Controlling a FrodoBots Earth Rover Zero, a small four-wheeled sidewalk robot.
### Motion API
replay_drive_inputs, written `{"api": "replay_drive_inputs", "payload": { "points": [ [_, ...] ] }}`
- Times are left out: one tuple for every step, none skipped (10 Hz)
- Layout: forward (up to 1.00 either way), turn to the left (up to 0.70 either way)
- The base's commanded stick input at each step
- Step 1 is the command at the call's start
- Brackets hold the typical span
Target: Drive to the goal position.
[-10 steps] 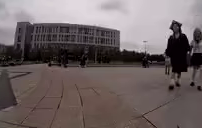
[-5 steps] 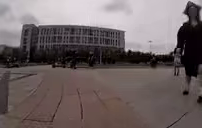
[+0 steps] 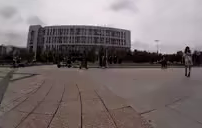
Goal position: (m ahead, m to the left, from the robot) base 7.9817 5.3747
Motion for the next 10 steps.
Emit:
{"api": "replay_drive_inputs", "payload": {
  "points": [
    [0.7, 0.15],
    [0.7, 0.15],
    [0.7, 0.15],
    [0.7, 0.15],
    [0.7, 0.15],
    [0.69, 0.15],
    [0.69, 0.15],
    [0.7, 0.15],
    [0.7, 0.15],
    [0.7, 0.15]
  ]
}}
